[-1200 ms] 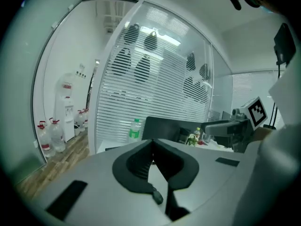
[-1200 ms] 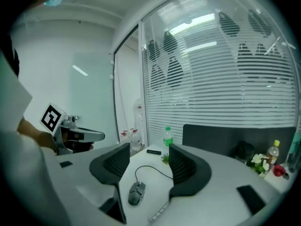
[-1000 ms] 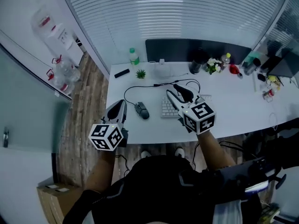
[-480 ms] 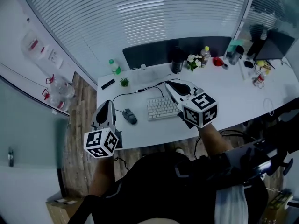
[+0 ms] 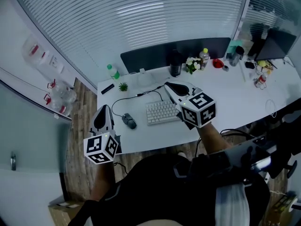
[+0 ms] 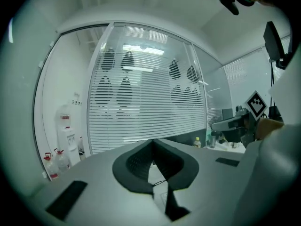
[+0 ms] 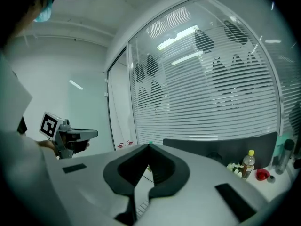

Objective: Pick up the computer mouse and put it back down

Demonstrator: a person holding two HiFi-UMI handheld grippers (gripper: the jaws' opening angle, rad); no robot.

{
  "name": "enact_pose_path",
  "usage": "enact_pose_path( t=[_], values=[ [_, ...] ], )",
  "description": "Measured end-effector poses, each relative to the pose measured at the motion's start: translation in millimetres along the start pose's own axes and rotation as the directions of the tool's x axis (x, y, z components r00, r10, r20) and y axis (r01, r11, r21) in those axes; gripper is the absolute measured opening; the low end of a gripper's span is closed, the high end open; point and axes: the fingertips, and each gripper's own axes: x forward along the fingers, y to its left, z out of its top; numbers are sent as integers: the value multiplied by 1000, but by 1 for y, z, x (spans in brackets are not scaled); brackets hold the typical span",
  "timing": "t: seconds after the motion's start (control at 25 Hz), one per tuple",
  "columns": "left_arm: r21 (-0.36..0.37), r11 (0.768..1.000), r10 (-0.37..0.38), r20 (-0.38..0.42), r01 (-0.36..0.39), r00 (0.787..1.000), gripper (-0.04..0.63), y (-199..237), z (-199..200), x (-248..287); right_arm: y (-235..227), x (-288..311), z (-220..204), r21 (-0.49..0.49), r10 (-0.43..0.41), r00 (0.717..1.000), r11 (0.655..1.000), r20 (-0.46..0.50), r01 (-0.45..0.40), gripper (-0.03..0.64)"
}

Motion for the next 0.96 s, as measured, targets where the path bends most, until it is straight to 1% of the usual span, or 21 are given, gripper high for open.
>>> enact_pose_path(
  t=[0.12,0.2,0.6,0.76,0.96],
  values=[
    [37,999,0,-4,0,1000,30,-6,2,4,-2,2,4,9,-3,1000,1000,12,3,-2],
    [47,999,-3,-4,4,1000,29,-9,2,7,-5,3,5,6,-17,1000,1000,18,17,-2],
    [24,1000,-3,-10,3,1000,30,-9,1,11,-12,4,0,-4,-30,1000,1000,4,30,-2],
    [3,1000,-7,-5,7,1000,30,-12,5,10,-14,5,0,-17,-40,999,999,4,40,-2],
    [29,999,-19,7,19,1000,29,-19,13,7,-10,5,-3,-1,-52,999,999,14,52,-2]
  ],
)
